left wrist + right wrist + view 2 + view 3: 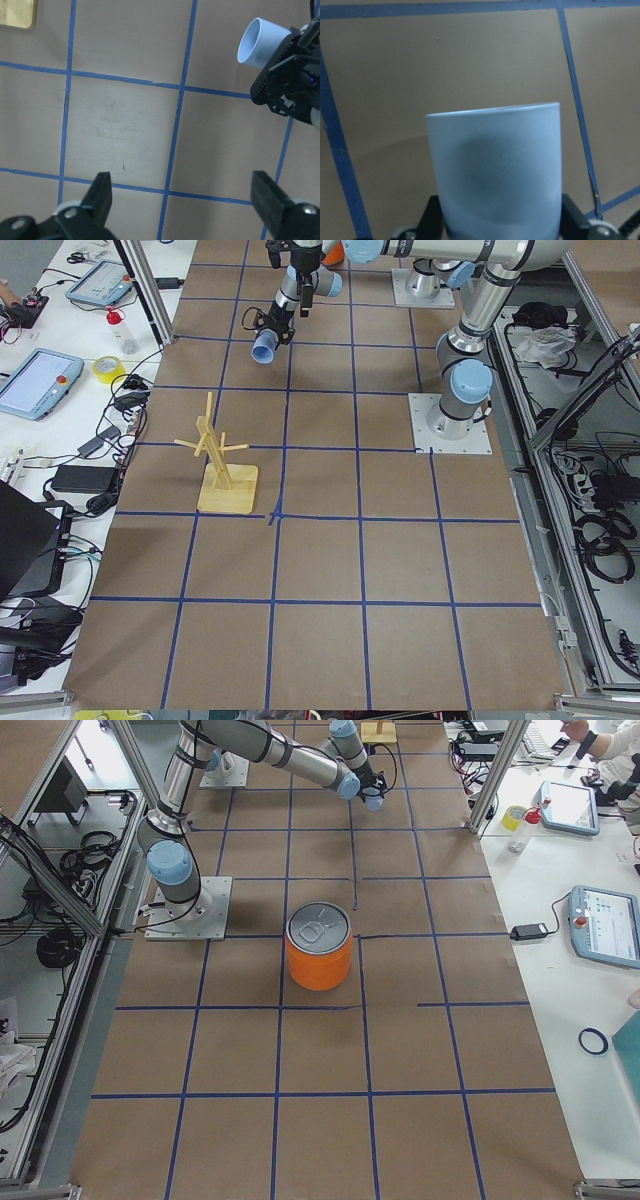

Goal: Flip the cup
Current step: 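Lower the cup and lay it on its side, then open the right gripper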

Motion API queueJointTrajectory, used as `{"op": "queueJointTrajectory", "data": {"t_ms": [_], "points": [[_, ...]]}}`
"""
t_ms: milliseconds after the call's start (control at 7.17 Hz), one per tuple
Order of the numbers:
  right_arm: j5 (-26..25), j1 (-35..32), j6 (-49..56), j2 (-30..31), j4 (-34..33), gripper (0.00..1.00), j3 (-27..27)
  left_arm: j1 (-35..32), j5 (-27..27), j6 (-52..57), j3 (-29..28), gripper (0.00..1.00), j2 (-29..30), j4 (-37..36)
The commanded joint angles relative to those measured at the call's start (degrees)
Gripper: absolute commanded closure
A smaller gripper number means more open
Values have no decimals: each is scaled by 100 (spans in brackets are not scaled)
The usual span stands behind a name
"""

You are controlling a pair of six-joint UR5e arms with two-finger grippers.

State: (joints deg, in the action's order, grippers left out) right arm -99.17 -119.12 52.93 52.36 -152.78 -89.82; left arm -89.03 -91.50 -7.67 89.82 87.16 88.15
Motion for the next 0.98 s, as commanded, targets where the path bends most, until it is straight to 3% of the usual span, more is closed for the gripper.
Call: {"op": "queueJointTrajectory", "data": {"t_ms": [0,558,698,837], "points": [[238,3,165,-24,3,48,-149,0,0,-7,0,0,3,0],[433,3,174,-33,126,46,-298,0,-9,-7,0,0,3,0],[477,3,174,-33,126,35,-299,0,-9,-7,0,0,3,0],[556,3,157,-33,117,12,-299,0,-9,-7,0,0,3,0]]}}
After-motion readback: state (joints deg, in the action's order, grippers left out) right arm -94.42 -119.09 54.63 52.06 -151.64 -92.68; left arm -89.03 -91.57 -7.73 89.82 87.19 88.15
